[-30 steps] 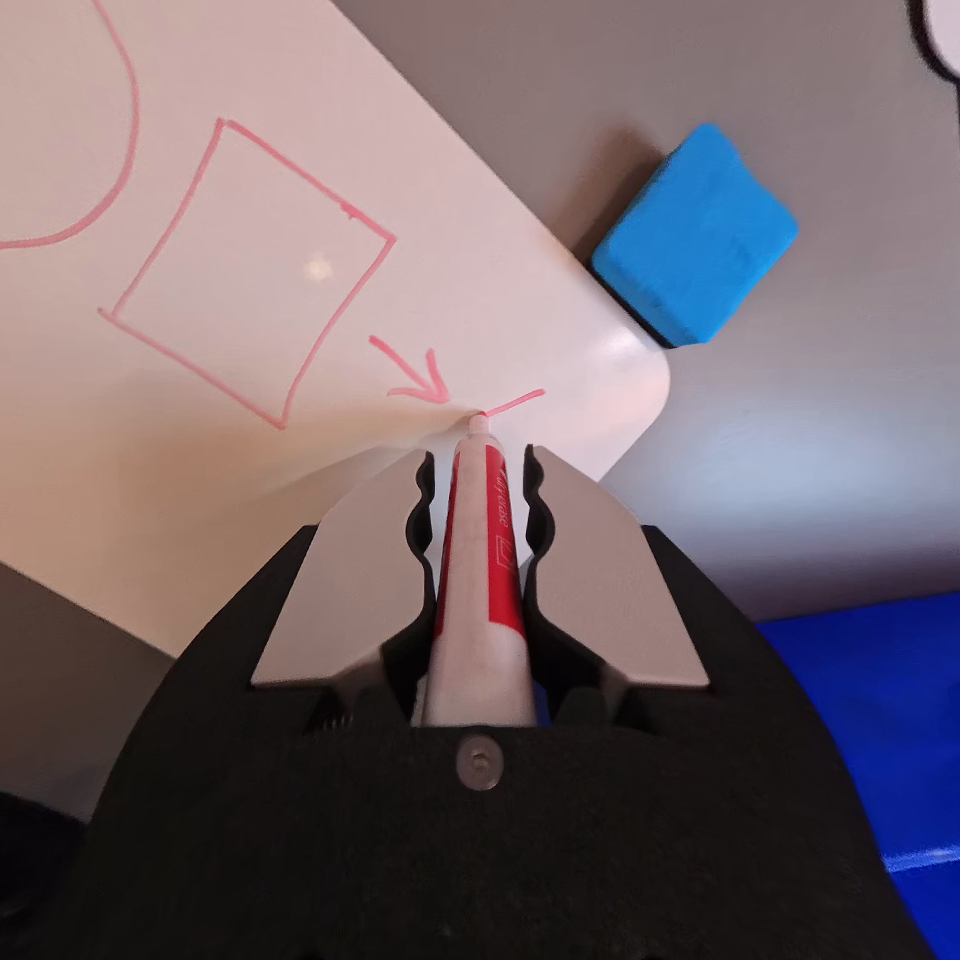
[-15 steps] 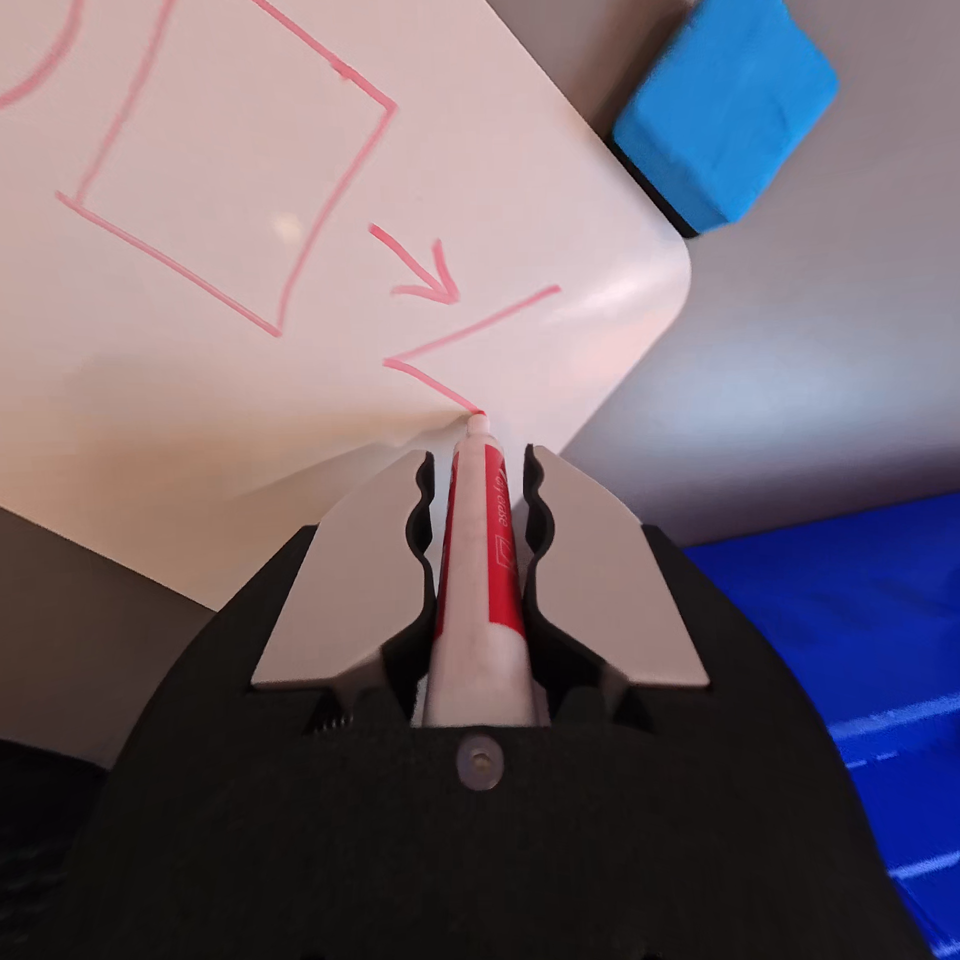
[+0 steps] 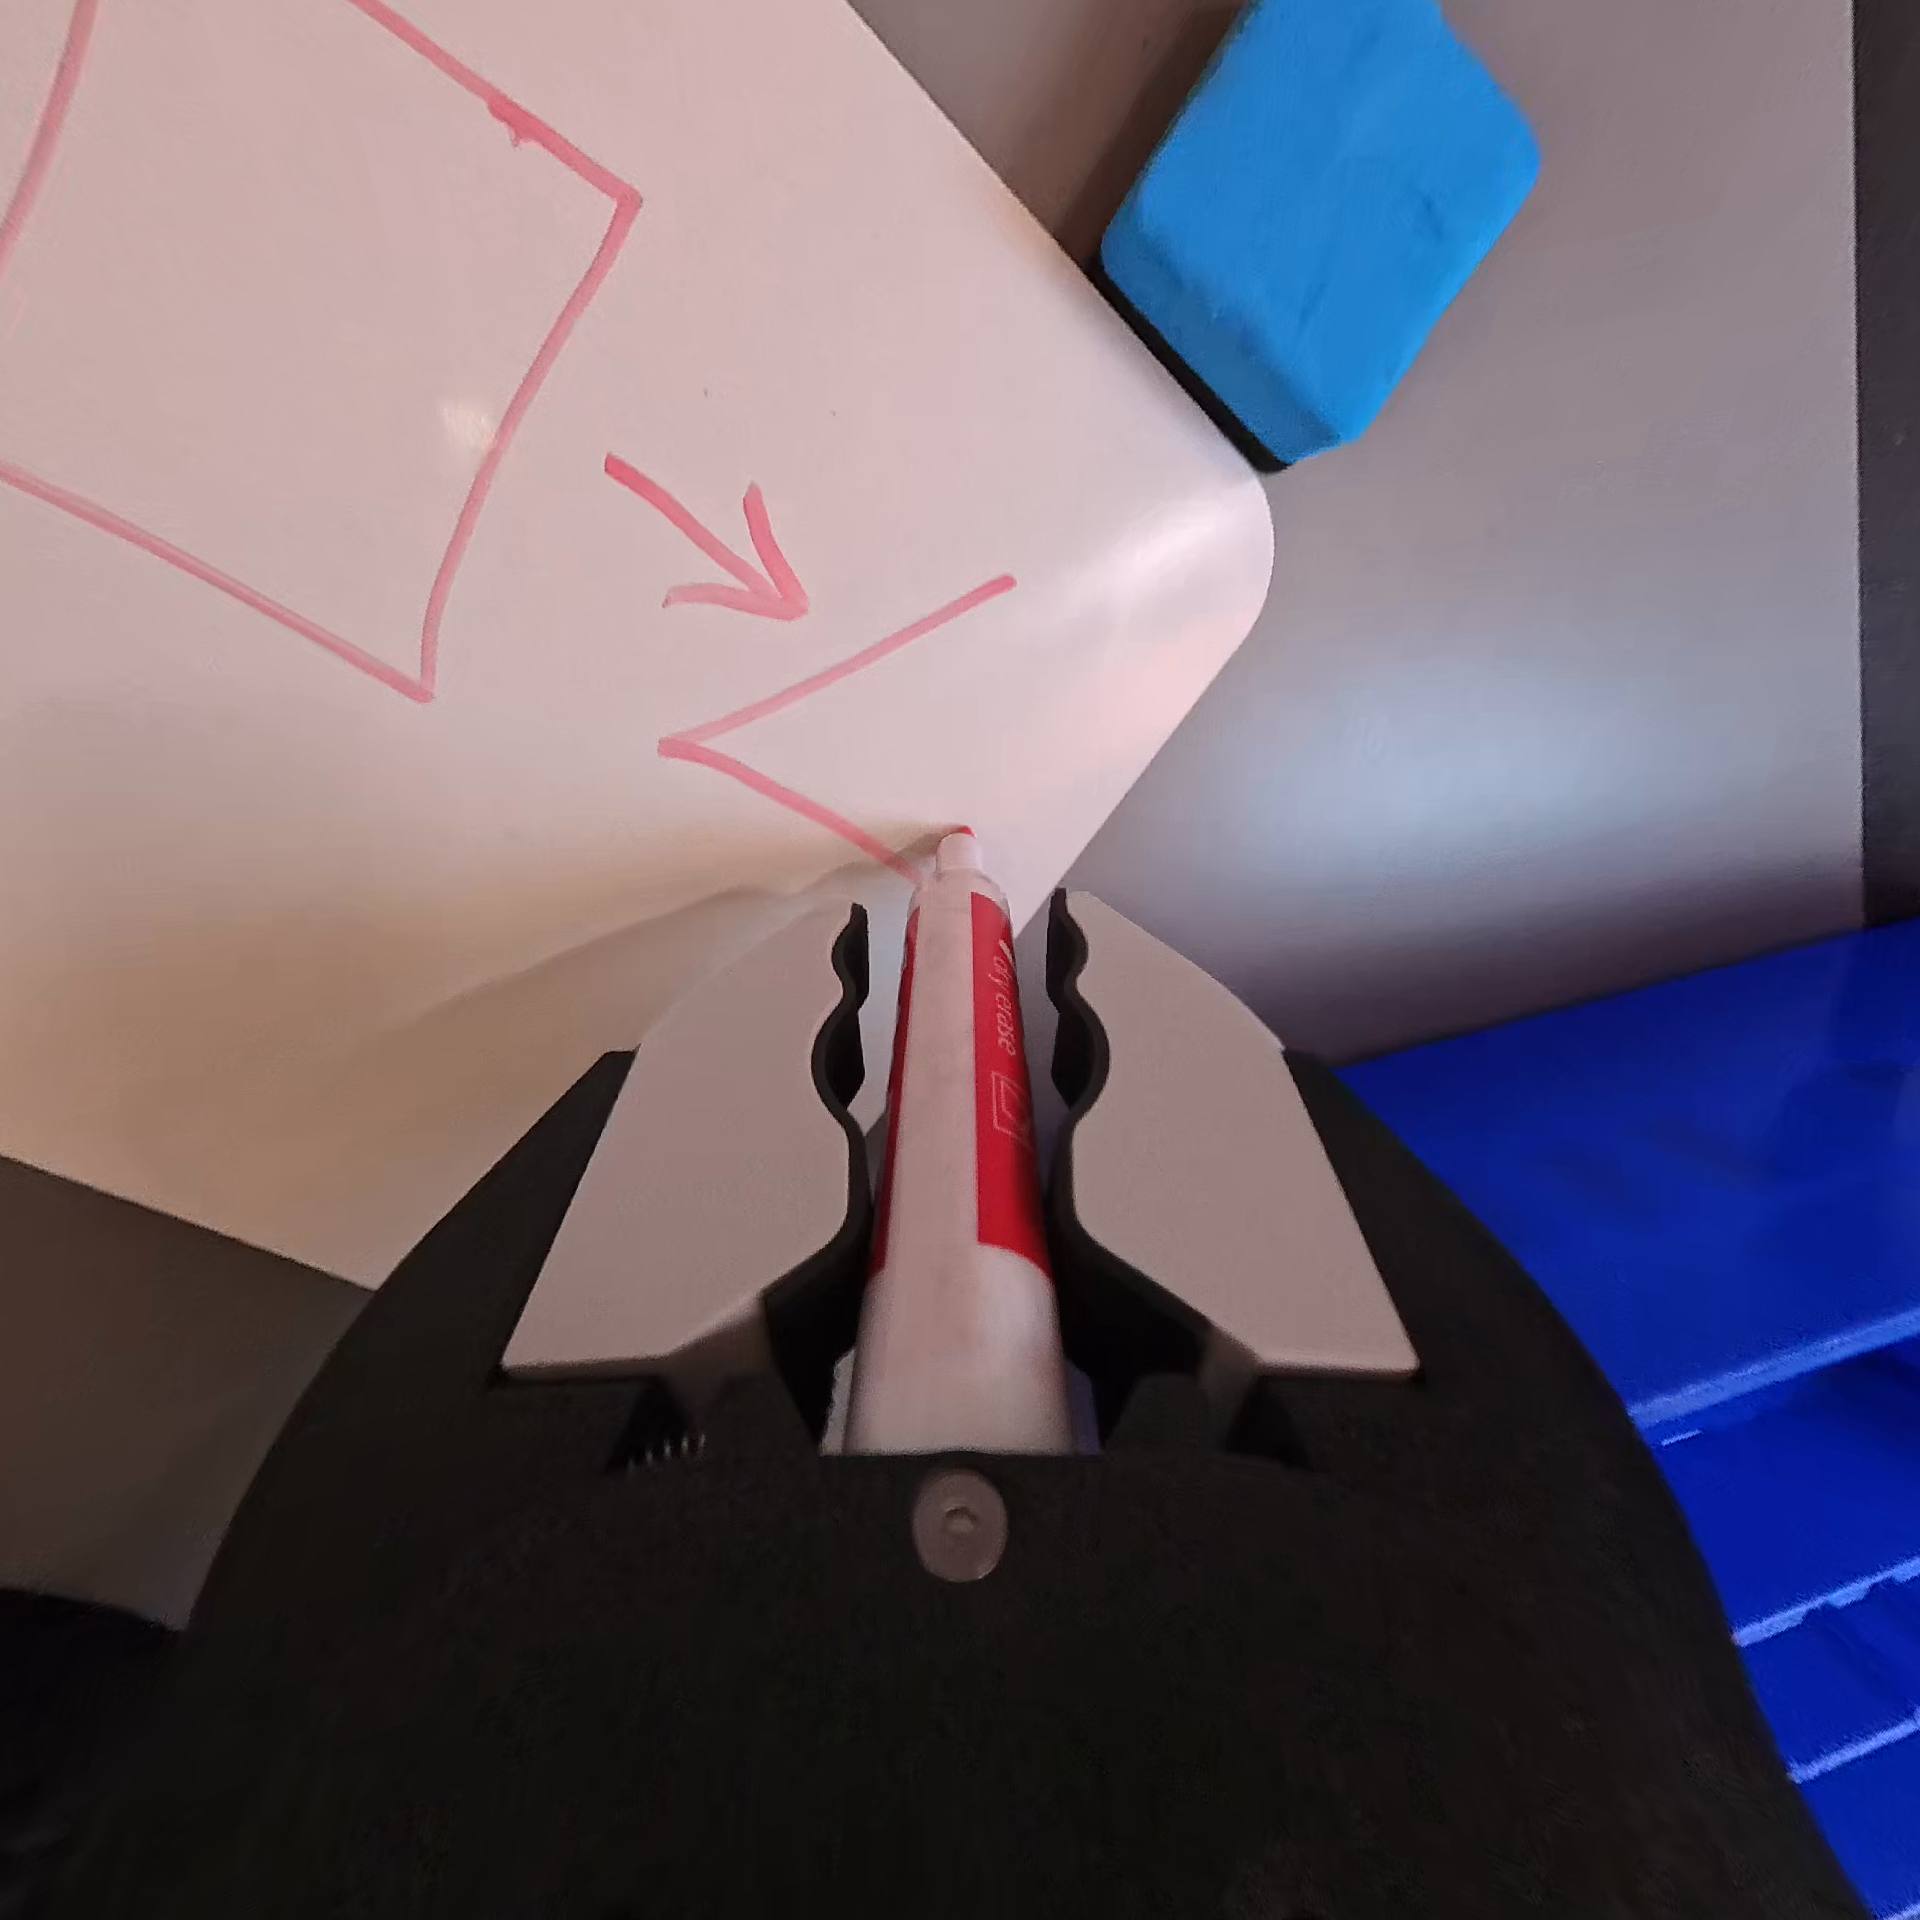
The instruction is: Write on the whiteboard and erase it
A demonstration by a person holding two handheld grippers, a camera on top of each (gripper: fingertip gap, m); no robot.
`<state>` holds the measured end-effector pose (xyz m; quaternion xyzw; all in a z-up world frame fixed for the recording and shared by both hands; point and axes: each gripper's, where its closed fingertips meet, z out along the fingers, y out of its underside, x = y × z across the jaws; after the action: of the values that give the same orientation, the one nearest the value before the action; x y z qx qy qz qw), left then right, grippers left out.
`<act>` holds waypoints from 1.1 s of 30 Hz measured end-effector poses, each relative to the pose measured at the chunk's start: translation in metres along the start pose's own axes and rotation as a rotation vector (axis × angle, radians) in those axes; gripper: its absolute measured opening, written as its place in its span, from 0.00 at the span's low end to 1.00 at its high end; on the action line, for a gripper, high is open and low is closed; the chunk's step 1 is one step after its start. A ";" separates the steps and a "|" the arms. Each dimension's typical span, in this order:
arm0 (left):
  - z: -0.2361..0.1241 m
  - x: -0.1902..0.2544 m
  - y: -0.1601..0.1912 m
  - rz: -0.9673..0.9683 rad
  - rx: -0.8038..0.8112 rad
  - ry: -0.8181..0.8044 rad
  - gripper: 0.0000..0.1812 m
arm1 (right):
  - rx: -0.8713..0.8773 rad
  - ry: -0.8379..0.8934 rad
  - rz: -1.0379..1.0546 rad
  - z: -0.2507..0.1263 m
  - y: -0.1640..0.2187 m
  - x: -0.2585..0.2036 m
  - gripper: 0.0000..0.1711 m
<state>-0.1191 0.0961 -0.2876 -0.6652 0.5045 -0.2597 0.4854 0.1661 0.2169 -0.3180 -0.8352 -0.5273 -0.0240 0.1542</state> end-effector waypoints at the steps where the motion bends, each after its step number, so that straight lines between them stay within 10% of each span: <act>1: 0.000 0.000 0.000 0.001 0.001 0.001 0.10 | 0.006 0.004 0.000 0.001 -0.005 0.001 0.20; 17: -0.001 0.003 -0.002 0.009 0.009 0.007 0.10 | 0.313 -0.012 0.067 -0.027 -0.066 0.001 0.20; 24: -0.001 0.010 -0.010 0.102 0.080 0.019 0.10 | 0.928 -0.291 0.088 -0.114 -0.123 -0.102 0.20; 33: -0.002 0.022 -0.023 0.205 0.126 -0.019 0.10 | 1.029 -0.601 0.046 -0.091 -0.181 -0.223 0.20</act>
<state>-0.1033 0.0755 -0.2691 -0.5809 0.5477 -0.2335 0.5550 -0.0820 0.0685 -0.2344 -0.6344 -0.4737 0.4754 0.3836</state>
